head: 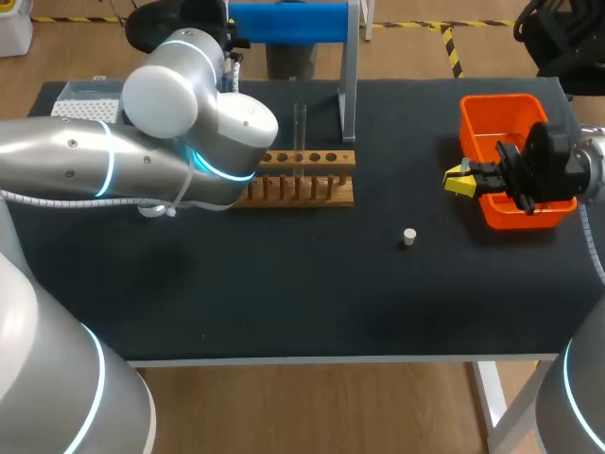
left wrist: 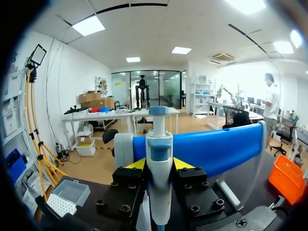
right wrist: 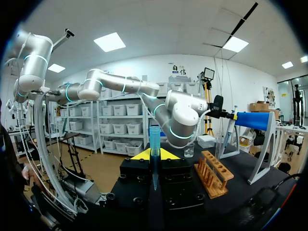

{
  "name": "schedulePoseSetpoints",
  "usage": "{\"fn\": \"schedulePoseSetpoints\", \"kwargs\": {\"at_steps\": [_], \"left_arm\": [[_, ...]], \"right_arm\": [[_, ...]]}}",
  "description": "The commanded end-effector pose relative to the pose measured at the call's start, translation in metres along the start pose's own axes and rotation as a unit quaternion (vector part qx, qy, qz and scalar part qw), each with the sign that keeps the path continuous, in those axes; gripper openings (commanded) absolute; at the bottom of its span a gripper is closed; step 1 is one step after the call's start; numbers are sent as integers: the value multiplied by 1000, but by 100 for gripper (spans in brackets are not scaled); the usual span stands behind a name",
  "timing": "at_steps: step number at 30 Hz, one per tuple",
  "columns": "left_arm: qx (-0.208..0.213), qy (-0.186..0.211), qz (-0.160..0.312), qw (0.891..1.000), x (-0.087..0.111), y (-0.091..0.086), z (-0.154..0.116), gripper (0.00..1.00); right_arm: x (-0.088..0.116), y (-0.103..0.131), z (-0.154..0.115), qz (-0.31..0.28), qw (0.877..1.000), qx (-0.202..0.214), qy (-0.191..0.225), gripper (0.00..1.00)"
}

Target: Invert the test tube, pick up the pipette, mount the tip to pipette, aspirate from beaker and dispense into the tube, eject the tip, return the pipette, and cap with the stopper.

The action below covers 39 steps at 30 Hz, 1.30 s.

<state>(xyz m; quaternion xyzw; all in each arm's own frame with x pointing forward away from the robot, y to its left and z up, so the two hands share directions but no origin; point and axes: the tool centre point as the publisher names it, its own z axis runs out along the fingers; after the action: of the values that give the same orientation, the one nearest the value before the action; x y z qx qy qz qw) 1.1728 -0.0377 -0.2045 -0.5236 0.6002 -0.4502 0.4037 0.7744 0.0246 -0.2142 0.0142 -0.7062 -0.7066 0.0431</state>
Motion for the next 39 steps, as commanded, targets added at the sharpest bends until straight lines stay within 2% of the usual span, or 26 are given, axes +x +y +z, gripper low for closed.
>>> {"fn": "schedulePoseSetpoints", "kwargs": {"at_steps": [1, 9, 14, 23, 28, 32, 39], "left_arm": [[4, -4, 2, 1000, 1, -6, 1, 0], [27, -9, 21, 999, -3, -32, -8, 0], [34, 7, 16, 999, -5, -42, -17, 0], [40, 106, 63, 992, 1, -60, -38, 0], [52, 186, 84, 978, 5, -65, -53, 0], [47, 216, 113, 969, 10, -69, -64, 0], [51, 265, 115, 956, 14, -71, -77, 0]], "right_arm": [[1, 1, 0, 0, 1000, 1, -1, 0], [1, 1, 0, 0, 1000, 1, -1, 0], [1, 1, 0, 0, 1000, 1, -1, 0], [1, 1, 0, 0, 1000, 1, -1, 0], [1, 1, 0, 0, 1000, 1, -1, 0], [1, 1, 0, 0, 1000, 1, -1, 0], [1, 1, 0, 0, 1000, 1, -1, 0]]}}
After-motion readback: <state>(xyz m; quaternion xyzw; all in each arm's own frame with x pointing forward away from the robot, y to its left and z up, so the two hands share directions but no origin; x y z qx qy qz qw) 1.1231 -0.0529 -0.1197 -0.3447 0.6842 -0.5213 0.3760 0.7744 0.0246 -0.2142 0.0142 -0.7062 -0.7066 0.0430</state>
